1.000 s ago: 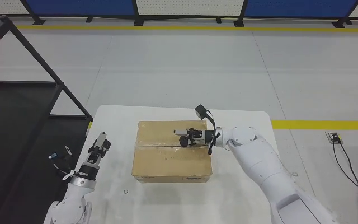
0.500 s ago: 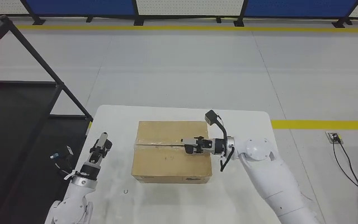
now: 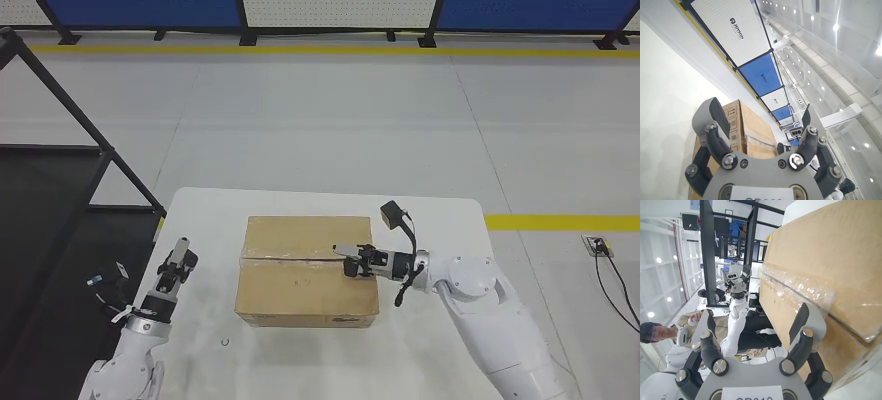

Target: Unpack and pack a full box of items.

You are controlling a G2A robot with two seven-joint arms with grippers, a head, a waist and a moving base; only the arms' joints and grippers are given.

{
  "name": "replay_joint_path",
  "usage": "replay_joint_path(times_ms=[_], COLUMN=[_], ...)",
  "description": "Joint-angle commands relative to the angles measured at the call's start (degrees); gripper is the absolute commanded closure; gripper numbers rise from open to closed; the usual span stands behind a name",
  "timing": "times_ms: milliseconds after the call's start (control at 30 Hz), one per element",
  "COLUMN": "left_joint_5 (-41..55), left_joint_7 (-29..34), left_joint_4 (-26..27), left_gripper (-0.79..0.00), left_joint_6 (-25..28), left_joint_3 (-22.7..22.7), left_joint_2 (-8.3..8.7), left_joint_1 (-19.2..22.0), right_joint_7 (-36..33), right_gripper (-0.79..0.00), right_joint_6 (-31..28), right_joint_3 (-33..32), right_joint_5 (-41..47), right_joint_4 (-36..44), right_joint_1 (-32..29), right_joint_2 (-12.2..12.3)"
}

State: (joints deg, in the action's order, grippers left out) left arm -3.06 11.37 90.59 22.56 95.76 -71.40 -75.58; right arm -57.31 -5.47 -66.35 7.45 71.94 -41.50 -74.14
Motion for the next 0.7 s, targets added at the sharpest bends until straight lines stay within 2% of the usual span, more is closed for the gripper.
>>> replay_joint_path(times_ms=[0, 167, 400, 667], left_joint_5=[0.1, 0.4, 0.8, 1.2], left_joint_7=[0.0, 0.0, 0.0, -0.3], left_joint_4=[-0.1, -0.3, -0.3, -0.5], left_gripper=[-0.785, -0.785, -0.785, -0.785], left_joint_6=[0.1, 0.3, 0.1, 0.3], left_joint_3=[0.1, 0.8, 1.1, 1.6], left_joint_2=[0.03, 0.17, 0.27, 0.39], left_joint_1=[-0.1, -0.3, -0.4, -0.7], right_joint_7=[0.5, 1.7, 1.7, 1.6], right_gripper=[-0.785, -0.785, -0.785, -0.785], right_joint_6=[0.5, 1.0, 0.5, 0.3], right_joint_3=[0.9, 2.4, 4.0, 10.0], right_joint_5=[0.0, 0.1, 0.5, 2.0], right_joint_4=[-2.4, -6.1, -7.0, -12.1], right_joint_1=[1.3, 3.8, 5.1, 10.4], right_joint_2=[-0.2, -0.7, -1.0, -3.2])
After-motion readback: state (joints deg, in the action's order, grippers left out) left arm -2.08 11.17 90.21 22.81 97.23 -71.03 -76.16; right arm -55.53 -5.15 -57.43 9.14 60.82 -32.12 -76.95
